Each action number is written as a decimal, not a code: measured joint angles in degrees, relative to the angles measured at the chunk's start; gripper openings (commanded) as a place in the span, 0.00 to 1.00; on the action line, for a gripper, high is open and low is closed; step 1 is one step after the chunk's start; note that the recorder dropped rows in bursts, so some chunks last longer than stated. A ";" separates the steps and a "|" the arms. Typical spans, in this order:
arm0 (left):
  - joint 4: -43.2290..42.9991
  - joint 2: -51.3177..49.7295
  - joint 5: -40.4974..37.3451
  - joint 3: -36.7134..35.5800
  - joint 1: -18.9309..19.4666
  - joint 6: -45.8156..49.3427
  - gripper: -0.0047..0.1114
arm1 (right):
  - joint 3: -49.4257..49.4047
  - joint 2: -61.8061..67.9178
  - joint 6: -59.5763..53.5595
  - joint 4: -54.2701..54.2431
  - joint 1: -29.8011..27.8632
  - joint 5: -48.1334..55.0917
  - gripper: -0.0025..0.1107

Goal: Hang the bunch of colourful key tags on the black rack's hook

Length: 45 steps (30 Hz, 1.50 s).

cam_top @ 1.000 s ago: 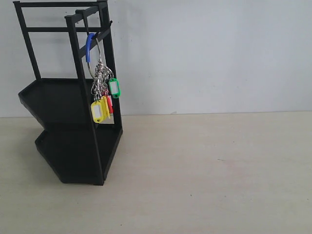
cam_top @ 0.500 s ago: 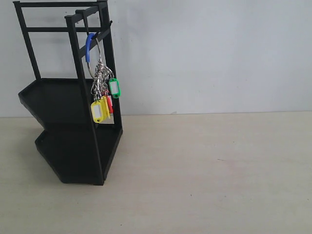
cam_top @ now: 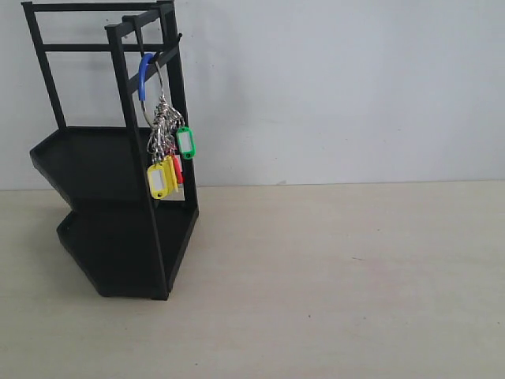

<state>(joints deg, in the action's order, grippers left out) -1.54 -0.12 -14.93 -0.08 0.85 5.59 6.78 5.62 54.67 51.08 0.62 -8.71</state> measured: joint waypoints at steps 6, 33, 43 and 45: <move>0.00 0.00 0.00 0.00 0.00 0.00 0.08 | -3.40 0.00 0.00 0.00 0.00 0.63 0.02; 0.00 0.00 0.00 0.00 0.00 0.00 0.08 | -4.99 -4.28 -52.90 -60.46 0.00 2.34 0.02; 0.00 0.00 0.00 0.00 0.00 0.00 0.08 | -6.44 -5.31 -55.76 -60.83 0.00 14.84 0.02; 0.00 0.00 0.00 0.00 0.00 0.00 0.08 | -6.55 -5.31 -57.88 -60.83 0.00 18.01 0.02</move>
<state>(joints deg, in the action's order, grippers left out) -1.54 -0.12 -14.93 -0.08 0.85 5.59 0.23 0.31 -3.21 -9.75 0.62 9.31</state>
